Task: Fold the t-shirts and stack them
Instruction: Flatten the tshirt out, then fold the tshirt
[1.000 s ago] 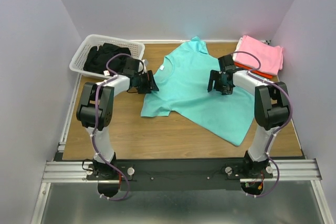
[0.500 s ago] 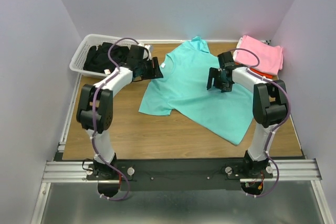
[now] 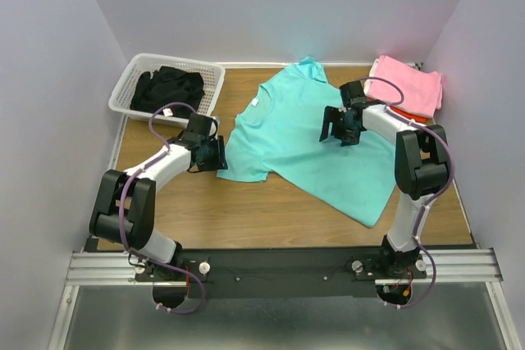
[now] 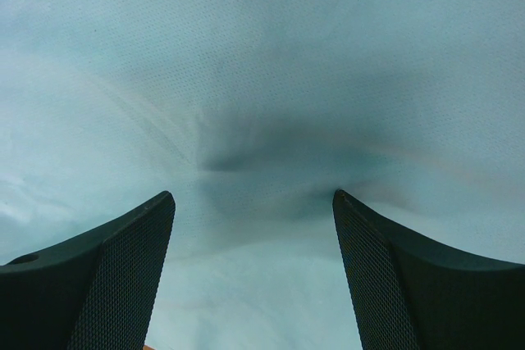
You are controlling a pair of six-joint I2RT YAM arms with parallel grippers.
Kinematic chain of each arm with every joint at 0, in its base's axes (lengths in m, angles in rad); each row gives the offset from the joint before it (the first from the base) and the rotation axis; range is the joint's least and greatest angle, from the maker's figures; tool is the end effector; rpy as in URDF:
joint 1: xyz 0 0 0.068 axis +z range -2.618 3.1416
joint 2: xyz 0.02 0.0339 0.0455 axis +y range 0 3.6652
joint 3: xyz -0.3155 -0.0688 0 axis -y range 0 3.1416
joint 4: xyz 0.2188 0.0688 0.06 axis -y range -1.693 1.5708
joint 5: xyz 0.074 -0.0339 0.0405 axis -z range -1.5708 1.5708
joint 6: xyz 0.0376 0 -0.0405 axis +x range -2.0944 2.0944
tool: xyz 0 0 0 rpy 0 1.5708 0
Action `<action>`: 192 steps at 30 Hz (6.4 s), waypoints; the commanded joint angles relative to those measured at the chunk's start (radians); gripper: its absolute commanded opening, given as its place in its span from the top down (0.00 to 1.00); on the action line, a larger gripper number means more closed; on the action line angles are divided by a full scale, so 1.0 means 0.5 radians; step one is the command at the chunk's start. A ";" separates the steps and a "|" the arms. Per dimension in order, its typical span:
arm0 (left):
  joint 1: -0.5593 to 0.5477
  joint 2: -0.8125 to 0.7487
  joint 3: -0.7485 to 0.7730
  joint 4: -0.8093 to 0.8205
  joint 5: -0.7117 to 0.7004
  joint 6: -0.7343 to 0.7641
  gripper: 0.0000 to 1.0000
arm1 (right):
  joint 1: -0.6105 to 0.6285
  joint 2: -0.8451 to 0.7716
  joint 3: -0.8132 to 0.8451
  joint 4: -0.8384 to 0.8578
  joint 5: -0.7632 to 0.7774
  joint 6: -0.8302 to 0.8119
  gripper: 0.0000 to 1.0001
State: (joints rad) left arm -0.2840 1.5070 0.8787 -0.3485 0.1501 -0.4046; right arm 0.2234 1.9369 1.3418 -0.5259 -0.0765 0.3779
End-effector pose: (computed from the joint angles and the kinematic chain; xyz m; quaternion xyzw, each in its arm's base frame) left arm 0.2618 -0.0823 0.2562 -0.0356 0.9531 -0.1660 0.2505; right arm 0.3858 0.0906 0.2347 0.0667 0.9719 0.1016 0.2018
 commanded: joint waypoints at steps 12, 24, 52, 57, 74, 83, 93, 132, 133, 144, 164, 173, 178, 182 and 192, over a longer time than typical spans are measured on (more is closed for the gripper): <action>-0.046 0.057 -0.070 -0.091 -0.266 0.002 0.49 | 0.004 -0.057 -0.002 -0.080 -0.062 0.051 0.16; -0.128 0.170 -0.079 -0.070 -0.279 0.002 0.50 | 0.001 -0.082 -0.033 -0.083 -0.040 0.054 0.16; -0.061 0.345 0.479 -0.199 -0.162 0.300 1.00 | 0.166 -0.839 -0.775 -0.221 0.340 0.348 0.18; 0.028 0.385 0.543 -0.190 -0.052 0.370 1.00 | 0.424 -0.981 -0.926 -0.338 0.496 0.637 0.18; 0.138 0.312 0.479 -0.162 0.221 0.521 1.00 | 0.734 -1.696 -1.208 -1.166 0.718 1.607 0.21; 0.188 0.305 0.454 -0.159 0.273 0.539 1.00 | 0.744 -1.637 -1.199 -1.311 0.767 1.686 0.25; 0.191 0.333 0.451 -0.153 0.350 0.539 1.00 | 0.744 -1.545 -1.361 -1.148 0.785 1.806 0.38; 0.286 0.287 0.476 -0.153 0.344 0.539 1.00 | 0.753 -1.134 -1.245 -1.074 0.788 1.788 0.72; 0.286 0.284 0.476 -0.150 0.344 0.539 1.00 | 0.756 -1.134 -1.242 -1.071 0.779 1.779 0.74; 0.301 0.171 0.384 -0.199 0.313 0.478 1.00 | 0.863 -1.070 -1.085 -1.157 0.561 1.539 1.00; 0.304 -0.314 0.105 -0.380 0.126 0.312 1.00 | 0.983 -1.254 -1.205 -1.203 0.322 1.416 1.00; 0.289 -0.124 0.393 -0.322 0.335 0.245 1.00 | 0.983 -1.285 -1.079 -1.237 0.426 1.487 0.99; 0.237 0.051 0.592 -0.294 0.381 0.229 1.00 | 0.971 -1.220 -1.024 -1.225 0.512 1.475 1.00; 0.209 0.195 0.755 -0.282 0.442 0.223 1.00 | 0.900 -1.140 -0.975 -1.139 0.570 1.408 1.00; 0.179 0.541 1.108 -0.257 0.589 0.202 1.00 | 0.499 -1.045 -0.889 -0.949 0.607 1.128 1.00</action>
State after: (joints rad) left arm -0.1844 1.7294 1.3849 -0.4919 0.3824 -0.2913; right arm 0.5308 1.4174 0.8700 -1.0367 0.1780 1.0039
